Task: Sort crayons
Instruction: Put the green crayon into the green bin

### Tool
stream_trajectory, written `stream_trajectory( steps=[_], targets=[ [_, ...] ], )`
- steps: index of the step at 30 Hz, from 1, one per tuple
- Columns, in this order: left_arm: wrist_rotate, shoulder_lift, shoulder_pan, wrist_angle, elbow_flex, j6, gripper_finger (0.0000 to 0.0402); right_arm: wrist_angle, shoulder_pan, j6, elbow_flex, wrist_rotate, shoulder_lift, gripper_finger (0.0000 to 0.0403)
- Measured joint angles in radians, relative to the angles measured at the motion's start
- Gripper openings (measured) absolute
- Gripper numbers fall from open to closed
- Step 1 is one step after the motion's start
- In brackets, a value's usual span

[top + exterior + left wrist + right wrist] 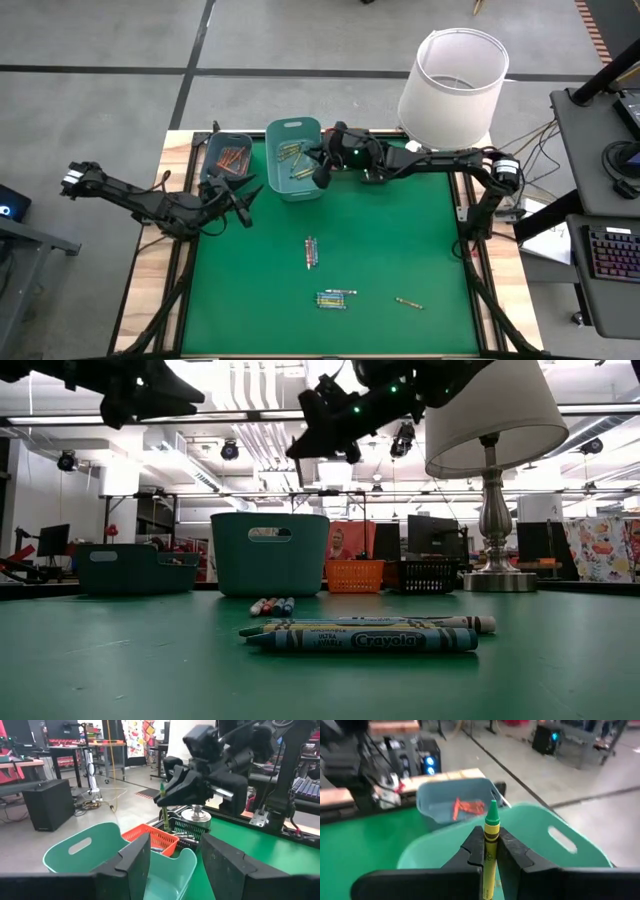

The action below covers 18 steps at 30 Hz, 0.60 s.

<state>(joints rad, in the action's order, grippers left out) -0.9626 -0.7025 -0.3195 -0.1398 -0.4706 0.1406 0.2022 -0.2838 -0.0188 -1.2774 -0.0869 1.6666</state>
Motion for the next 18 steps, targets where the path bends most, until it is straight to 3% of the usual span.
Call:
stream_trajectory(
  steps=[5,10,18],
  targets=[
    [-0.070,-0.004,0.001,-0.003,-0.007,0.000,0.0158,0.096,0.000,-0.011,-0.021,0.020,0.052,0.0015],
    [-0.095,0.005,0.000,0.001,-0.010,-0.003,0.0158,0.081,0.000,0.000,-0.110,0.042,0.145,0.0015],
    [-0.098,0.022,0.001,0.010,-0.011,-0.005,0.0158,-0.200,-0.018,0.000,-0.349,0.026,0.305,0.0015]
  ],
)
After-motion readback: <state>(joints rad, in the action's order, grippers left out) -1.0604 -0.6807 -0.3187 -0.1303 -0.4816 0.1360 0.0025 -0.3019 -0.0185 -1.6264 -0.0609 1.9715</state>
